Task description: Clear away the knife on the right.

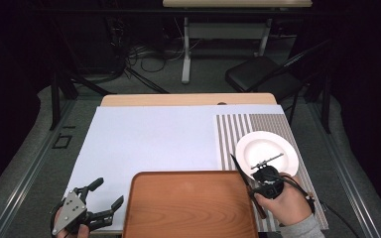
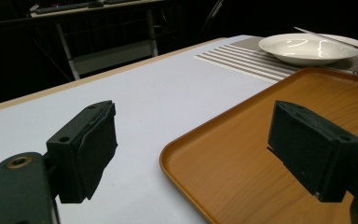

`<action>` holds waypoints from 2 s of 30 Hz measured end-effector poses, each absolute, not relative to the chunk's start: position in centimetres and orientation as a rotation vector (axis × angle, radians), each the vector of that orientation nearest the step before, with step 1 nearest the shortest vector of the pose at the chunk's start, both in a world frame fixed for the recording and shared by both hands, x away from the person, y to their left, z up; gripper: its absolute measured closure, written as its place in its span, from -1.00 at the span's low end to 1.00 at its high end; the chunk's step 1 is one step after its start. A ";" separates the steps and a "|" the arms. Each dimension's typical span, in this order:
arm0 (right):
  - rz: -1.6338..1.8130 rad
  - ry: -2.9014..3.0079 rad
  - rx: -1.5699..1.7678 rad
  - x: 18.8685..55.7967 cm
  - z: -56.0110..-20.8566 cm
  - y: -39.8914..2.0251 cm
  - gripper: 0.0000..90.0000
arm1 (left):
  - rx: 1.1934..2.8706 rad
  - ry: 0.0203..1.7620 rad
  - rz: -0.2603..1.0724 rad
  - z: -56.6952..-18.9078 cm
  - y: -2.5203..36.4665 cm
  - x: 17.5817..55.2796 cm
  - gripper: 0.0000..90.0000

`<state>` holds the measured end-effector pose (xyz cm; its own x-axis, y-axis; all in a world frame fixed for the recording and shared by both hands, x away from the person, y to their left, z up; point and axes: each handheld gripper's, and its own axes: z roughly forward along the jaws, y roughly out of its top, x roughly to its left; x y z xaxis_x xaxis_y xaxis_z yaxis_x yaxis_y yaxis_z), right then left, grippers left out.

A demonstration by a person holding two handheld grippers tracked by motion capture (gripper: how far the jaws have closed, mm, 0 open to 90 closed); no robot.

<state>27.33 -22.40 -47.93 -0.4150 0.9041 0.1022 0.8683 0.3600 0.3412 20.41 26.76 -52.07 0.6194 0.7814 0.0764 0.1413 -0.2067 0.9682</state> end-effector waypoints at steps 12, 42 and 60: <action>0.495 2.604 1.603 27.0 -49.4 -19.9 0.72 | 1.711 0.760 0.701 -52.1 26.8 20.4 -0.66; 0.479 2.656 1.652 25.2 -51.6 -19.4 0.71 | 1.714 0.757 0.700 -52.1 26.7 20.4 -0.66; 0.610 2.626 1.611 24.9 -51.7 -19.1 0.64 | 1.710 0.765 0.699 -52.1 26.8 20.4 -0.66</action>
